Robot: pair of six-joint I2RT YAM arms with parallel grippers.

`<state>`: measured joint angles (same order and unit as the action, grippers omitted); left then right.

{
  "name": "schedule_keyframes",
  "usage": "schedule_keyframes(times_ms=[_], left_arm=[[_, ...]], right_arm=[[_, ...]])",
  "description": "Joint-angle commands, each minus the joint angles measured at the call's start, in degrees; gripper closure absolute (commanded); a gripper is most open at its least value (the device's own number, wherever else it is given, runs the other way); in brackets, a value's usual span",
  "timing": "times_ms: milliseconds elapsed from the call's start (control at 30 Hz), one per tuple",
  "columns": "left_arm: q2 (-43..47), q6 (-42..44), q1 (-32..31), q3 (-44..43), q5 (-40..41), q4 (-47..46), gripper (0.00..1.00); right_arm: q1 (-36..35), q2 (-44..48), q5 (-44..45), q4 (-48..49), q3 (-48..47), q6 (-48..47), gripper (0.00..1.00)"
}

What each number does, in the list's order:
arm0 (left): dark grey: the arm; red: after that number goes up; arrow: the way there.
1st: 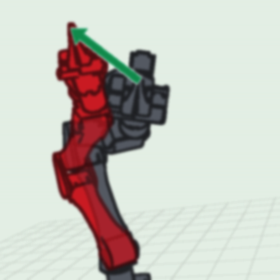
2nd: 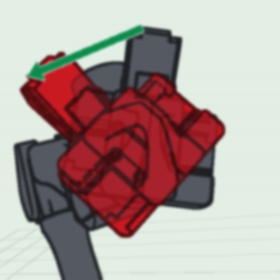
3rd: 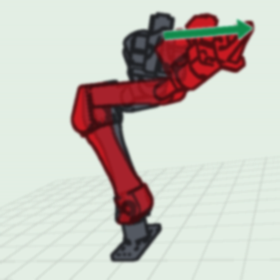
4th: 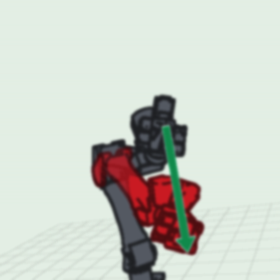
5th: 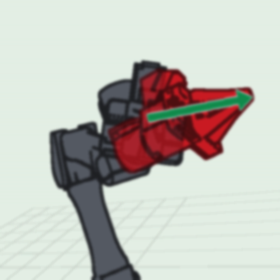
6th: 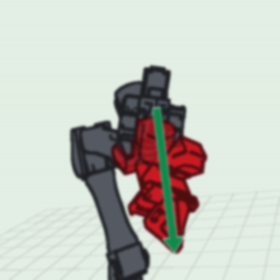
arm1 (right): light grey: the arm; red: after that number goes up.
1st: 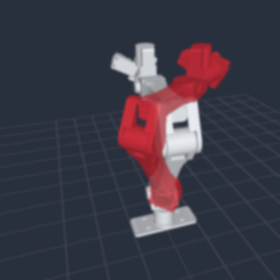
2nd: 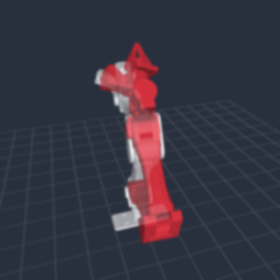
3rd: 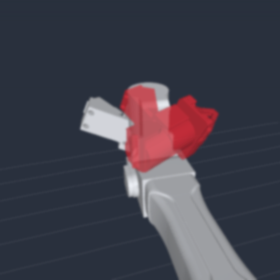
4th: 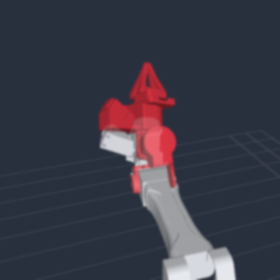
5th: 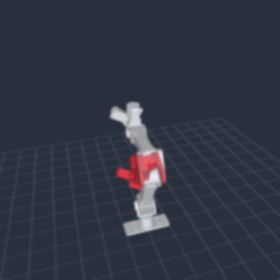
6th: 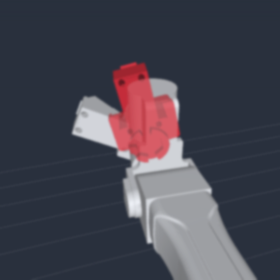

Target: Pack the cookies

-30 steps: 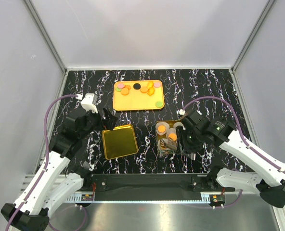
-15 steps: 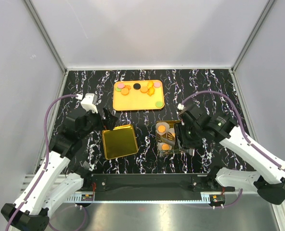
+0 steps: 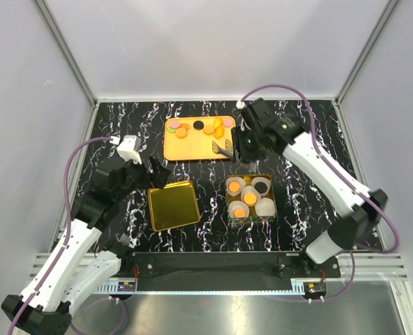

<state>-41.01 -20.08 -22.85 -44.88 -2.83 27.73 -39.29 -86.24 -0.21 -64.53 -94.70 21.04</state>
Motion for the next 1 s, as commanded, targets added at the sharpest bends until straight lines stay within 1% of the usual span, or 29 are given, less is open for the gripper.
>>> schedule_keyframes(times_ms=[0,33,100,133,167,333,400,533,600,800,967], left_arm=[[-0.03,-0.49,0.35,-0.38,-0.51,-2.50,0.01],[0.06,-0.49,0.35,-0.47,-0.34,-2.59,0.01],[0.06,-0.49,0.35,-0.47,-0.51,-2.59,0.01],[0.06,-0.49,0.35,-0.47,-0.34,-2.59,0.01],[0.06,-0.49,0.35,-0.47,-0.33,-2.68,0.01],[0.14,-0.58,0.35,-0.47,-0.16,-2.68,0.01],[0.06,-0.58,0.35,-0.47,-0.24,-2.68,0.01],[0.06,-0.58,0.35,-0.47,-0.42,-2.68,0.01],[-0.03,-0.58,0.35,-0.47,-0.42,-2.68,0.01],[0.06,-0.58,0.53,-0.47,-0.95,-2.85,0.01],[0.41,-0.58,0.61,-0.47,-1.21,-2.85,0.01]], right_arm=[[4.74,-7.26,-0.06,7.31,-6.01,-5.47,0.50],[5.53,-11.11,-0.14,7.58,-9.16,-6.00,0.50],[6.15,-14.91,2.66,8.02,-12.51,-6.80,0.51],[6.50,-16.84,3.63,8.02,-15.75,-7.06,0.51],[7.29,-20.69,5.11,7.93,-17.35,-7.24,0.51],[9.05,-32.39,9.34,6.53,-28.06,-7.33,0.52],[9.32,-34.95,10.49,5.74,-31.84,-6.98,0.52],[9.32,-39.87,9.00,5.21,-35.99,-6.10,0.52],[9.32,-40.76,9.17,4.24,-36.70,-5.66,0.52],[9.23,-38.13,8.12,7.75,-29.33,-4.52,0.52],[9.14,-38.31,6.54,9.24,-27.21,-4.08,0.53]])
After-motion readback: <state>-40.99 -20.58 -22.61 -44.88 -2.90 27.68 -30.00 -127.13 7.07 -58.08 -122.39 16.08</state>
